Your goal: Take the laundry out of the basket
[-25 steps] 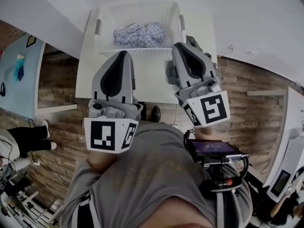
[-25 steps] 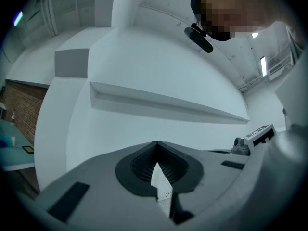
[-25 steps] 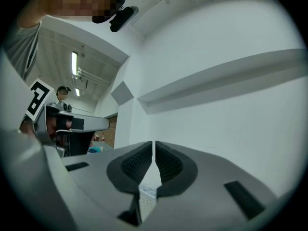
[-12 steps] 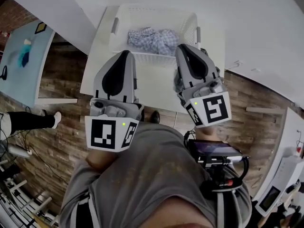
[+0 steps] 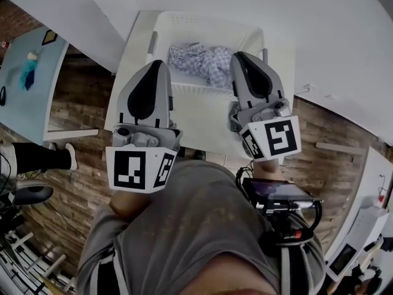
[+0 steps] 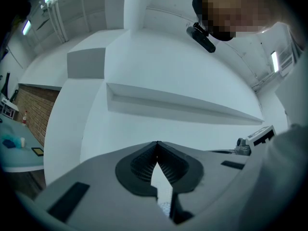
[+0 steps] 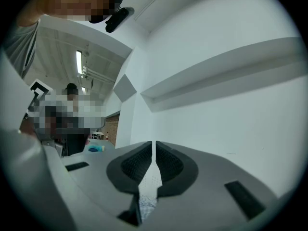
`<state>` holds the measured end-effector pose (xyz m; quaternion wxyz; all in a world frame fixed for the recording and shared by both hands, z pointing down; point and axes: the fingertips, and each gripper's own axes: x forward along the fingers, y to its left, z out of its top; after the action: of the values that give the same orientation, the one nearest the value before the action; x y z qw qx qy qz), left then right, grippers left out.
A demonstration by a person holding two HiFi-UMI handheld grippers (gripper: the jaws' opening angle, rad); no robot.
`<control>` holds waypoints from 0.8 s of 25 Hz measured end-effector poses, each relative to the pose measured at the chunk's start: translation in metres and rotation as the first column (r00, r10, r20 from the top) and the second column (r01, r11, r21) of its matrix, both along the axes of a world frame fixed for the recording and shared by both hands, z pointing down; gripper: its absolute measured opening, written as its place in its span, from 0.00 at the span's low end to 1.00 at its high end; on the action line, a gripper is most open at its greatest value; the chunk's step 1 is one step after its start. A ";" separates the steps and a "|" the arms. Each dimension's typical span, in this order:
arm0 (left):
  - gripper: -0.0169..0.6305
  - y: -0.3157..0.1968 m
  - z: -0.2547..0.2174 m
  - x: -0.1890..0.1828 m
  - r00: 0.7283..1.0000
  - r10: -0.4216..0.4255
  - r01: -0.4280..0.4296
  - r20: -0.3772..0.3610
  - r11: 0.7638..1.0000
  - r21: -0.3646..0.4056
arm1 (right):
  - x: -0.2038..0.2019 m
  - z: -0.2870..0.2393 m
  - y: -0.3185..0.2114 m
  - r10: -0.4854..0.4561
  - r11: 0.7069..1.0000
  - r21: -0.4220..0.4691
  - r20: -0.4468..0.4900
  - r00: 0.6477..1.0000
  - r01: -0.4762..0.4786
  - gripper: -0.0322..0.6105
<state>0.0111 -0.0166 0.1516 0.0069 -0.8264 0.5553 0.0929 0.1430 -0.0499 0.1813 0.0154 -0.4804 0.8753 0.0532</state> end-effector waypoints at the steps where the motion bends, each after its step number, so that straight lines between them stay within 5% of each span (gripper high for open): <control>1: 0.04 -0.005 0.000 -0.004 1.000 -0.005 0.005 -0.003 1.000 -0.001 | -0.002 -0.001 -0.006 0.000 1.000 0.001 -0.003 1.000 0.000 0.09; 10: 0.04 -0.059 0.004 -0.049 0.997 -0.069 0.068 -0.036 0.997 -0.029 | -0.036 0.009 -0.063 -0.053 0.998 -0.043 -0.054 0.997 0.051 0.14; 20: 0.04 -0.118 0.032 -0.095 0.991 -0.107 0.099 -0.075 0.989 -0.109 | -0.089 0.080 -0.116 -0.192 0.959 -0.238 -0.156 0.969 0.152 0.21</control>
<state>-0.0835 -0.1342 0.1834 -0.0544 -0.7914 0.6012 0.0962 0.0544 -0.1656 0.2612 -0.1123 -0.3942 0.9121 -0.0047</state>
